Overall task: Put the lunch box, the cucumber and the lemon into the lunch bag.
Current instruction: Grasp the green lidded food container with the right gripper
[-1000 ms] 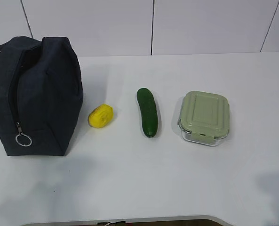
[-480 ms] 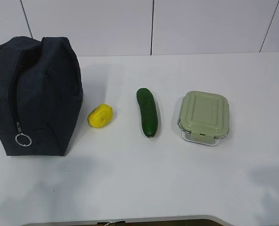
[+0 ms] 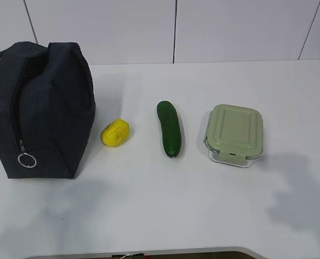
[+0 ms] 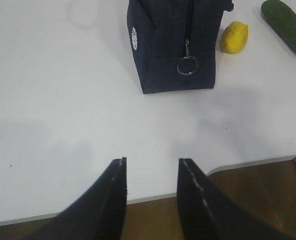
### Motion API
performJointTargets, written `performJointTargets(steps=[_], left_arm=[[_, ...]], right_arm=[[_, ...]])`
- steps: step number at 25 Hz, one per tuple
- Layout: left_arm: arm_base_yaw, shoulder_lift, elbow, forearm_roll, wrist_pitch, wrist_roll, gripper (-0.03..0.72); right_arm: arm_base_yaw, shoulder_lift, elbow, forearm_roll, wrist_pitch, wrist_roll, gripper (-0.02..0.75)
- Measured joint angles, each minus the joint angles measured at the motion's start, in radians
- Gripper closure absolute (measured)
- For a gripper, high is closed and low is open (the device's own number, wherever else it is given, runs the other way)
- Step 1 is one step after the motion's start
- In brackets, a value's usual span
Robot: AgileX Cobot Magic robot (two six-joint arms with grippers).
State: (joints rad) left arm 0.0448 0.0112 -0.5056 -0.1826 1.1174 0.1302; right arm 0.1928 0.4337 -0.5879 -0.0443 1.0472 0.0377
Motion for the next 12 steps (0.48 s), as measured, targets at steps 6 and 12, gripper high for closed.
performJointTargets(steps=[6, 12], left_arm=[[0.000, 0.000, 0.000, 0.000, 0.000, 0.000, 0.446], [0.000, 0.000, 0.000, 0.009, 0.000, 0.001, 0.446]], right_arm=[[0.000, 0.203, -0.008, 0.069, -0.107, 0.004, 0.225], [0.000, 0.418, -0.055, 0.172, -0.166, 0.005, 0.225]])
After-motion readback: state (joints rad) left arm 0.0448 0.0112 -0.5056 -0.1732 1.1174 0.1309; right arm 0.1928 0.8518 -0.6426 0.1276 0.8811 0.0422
